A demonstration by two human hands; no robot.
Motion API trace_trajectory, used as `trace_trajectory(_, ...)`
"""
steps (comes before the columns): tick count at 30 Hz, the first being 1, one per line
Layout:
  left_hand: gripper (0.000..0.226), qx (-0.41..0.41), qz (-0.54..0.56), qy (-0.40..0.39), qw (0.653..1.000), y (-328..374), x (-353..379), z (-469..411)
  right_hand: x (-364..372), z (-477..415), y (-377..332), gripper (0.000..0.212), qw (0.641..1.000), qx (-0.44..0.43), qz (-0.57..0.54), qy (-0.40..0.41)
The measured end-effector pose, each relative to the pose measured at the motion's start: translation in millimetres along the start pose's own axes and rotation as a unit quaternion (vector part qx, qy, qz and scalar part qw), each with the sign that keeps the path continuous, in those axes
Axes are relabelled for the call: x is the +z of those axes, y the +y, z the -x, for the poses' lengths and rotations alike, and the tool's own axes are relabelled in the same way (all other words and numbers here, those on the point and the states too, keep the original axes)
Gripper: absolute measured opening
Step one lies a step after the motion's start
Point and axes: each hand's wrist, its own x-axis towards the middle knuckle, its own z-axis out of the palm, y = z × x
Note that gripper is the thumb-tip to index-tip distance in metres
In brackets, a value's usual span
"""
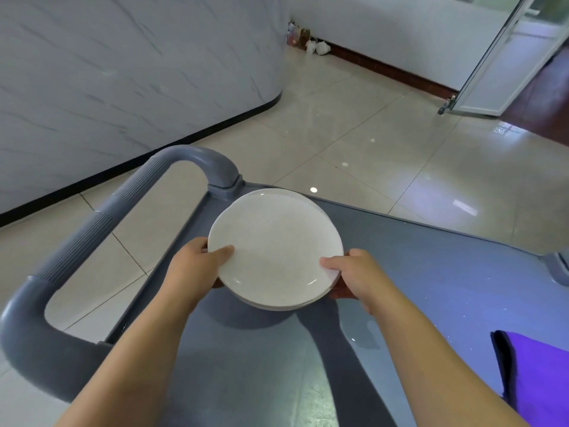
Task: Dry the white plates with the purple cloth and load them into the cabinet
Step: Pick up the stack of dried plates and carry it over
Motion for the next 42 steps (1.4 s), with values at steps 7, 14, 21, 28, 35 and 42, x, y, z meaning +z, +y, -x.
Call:
trace_trajectory(7, 0.017, 0.022, -0.032, 0.017, 0.999, 4, 5, 1, 5, -12, 2, 0.031, 0.998, -0.034, 0.027, 0.050)
trace_trajectory(14, 0.008, -0.020, 0.041, 0.020, 0.999, 5, 9, 2, 5, -9, -8, 0.042, 0.999, -0.024, -0.022, 0.034)
trace_trajectory(21, 0.015, -0.030, 0.067, 0.001, 0.997, 0, 8, 6, 2, -15, -10, 0.026, 0.999, -0.020, -0.005, 0.041)
trace_trajectory(28, 0.016, -0.022, 0.058, 0.011, 0.998, -1, 12, 9, -5, -19, -16, 0.040, 1.000, 0.006, -0.020, 0.012)
trace_trajectory(35, 0.026, -0.037, 0.075, -0.024, 0.996, -13, 3, 14, -12, -11, -8, 0.021, 0.998, 0.026, -0.043, -0.033)
trace_trajectory(42, 0.030, -0.040, 0.124, -0.094, 0.987, -14, -5, 25, -10, -6, 1, 0.012, 0.994, 0.032, -0.076, -0.068)
